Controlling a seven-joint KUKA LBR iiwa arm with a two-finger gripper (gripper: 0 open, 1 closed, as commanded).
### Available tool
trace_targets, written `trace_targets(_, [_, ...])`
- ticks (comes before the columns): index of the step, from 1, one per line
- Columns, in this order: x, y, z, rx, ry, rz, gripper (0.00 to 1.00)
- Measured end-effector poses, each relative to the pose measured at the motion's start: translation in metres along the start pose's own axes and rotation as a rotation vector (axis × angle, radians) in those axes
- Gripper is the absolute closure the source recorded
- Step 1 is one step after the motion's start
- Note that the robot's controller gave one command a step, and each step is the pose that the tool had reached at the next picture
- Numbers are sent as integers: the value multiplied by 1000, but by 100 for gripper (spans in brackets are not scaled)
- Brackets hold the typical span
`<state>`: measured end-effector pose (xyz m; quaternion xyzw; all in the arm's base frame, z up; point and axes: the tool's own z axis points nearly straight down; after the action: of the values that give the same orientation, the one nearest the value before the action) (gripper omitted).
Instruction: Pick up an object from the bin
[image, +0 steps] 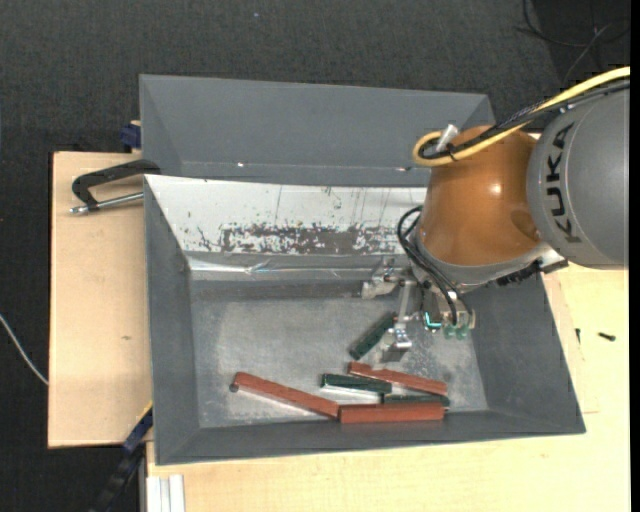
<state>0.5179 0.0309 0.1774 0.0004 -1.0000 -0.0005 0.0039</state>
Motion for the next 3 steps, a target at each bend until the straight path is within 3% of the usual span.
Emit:
trace_targets(1, [-1, 0, -4, 0, -8, 1, 0])
trace_targets(2, [-6, -27, 94, -4, 4, 50, 100])
trace_targets(3, [-21, -28, 89, -4, -61, 56, 0])
